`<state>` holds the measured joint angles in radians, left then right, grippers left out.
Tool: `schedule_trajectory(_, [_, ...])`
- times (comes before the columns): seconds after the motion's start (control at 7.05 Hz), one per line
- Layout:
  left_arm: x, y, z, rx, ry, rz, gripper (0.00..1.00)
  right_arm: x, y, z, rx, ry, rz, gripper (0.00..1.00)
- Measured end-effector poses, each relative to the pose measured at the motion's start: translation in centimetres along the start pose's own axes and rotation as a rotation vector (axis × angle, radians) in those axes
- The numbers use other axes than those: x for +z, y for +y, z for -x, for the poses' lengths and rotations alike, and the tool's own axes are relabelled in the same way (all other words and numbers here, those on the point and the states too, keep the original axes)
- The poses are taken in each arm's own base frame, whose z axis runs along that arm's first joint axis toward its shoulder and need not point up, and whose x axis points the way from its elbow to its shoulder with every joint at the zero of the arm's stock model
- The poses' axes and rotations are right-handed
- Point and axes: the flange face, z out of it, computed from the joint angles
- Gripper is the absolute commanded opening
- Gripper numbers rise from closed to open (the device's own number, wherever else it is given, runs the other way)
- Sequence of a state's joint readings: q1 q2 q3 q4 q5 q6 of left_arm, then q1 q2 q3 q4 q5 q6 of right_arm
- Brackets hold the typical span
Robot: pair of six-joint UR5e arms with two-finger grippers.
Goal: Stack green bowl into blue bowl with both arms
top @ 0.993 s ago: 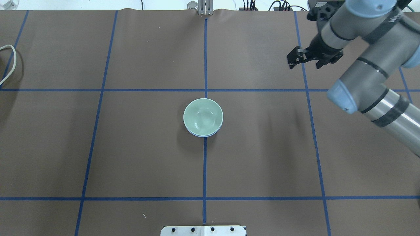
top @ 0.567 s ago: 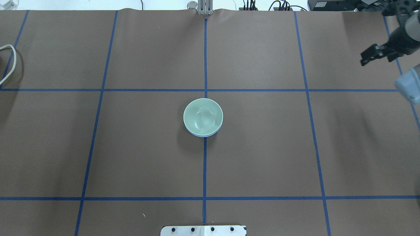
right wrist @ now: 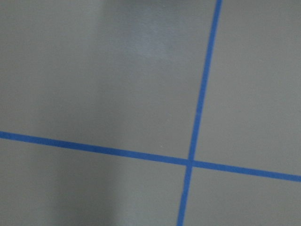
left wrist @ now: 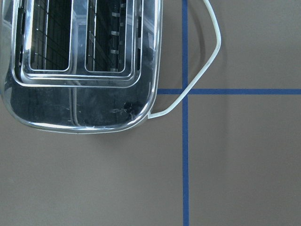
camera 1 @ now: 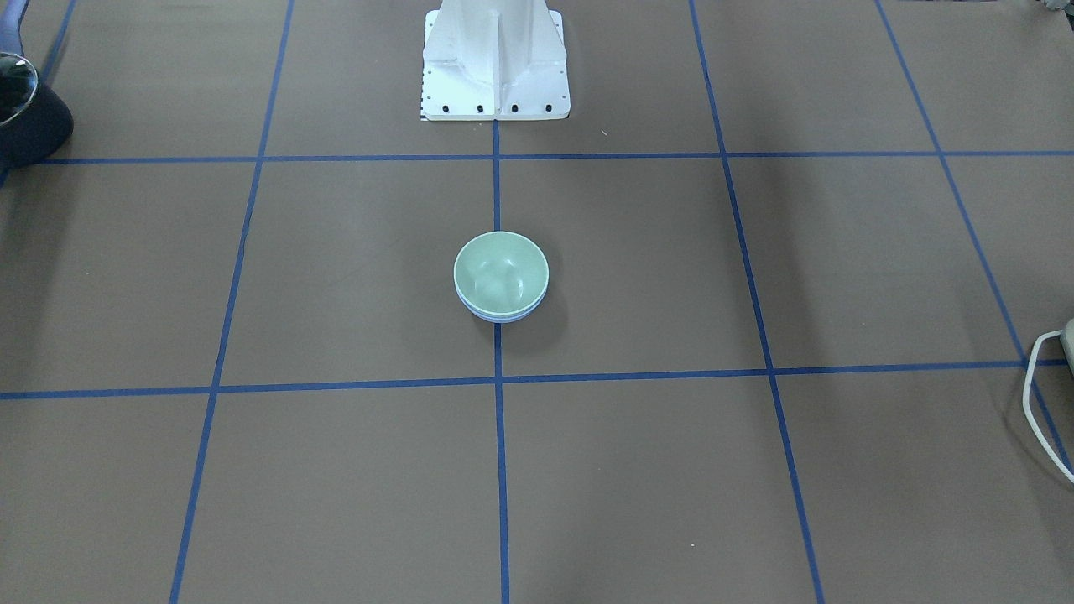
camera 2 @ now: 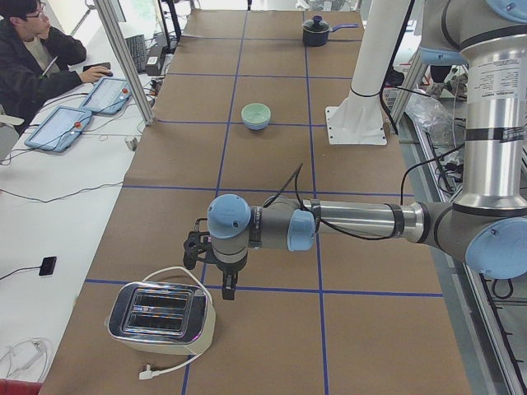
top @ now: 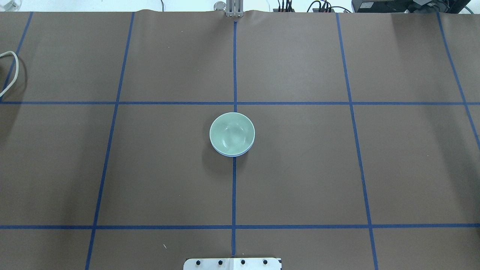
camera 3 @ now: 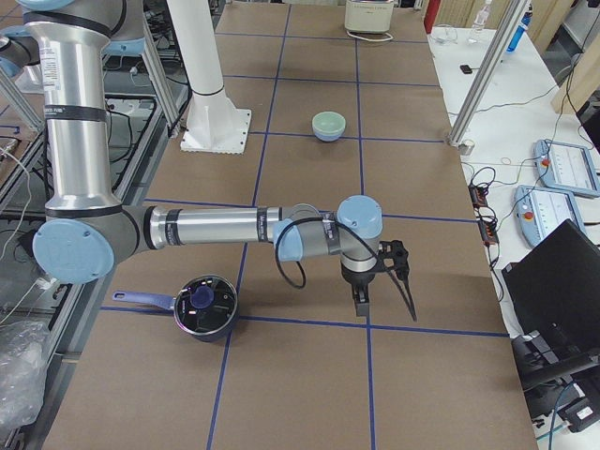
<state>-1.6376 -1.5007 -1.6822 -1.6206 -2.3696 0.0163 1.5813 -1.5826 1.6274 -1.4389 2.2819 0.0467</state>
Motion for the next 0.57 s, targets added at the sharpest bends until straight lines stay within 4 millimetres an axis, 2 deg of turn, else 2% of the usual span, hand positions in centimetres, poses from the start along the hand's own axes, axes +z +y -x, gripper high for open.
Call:
schedule_trajectory(0.14, [-0.07, 0.1, -0.03, 0.014, -0.001, -0.014, 0.98, -0.54, 1.01, -1.43, 0.016, -0.002, 0.007, 1.0])
schedule_trajectory(0.57, [0.33, 0.78, 0.38, 0.031, -0.002, -0.03, 0.98, -1.23, 1.6, -1.86, 0.049, -0.002, 0.057, 1.0])
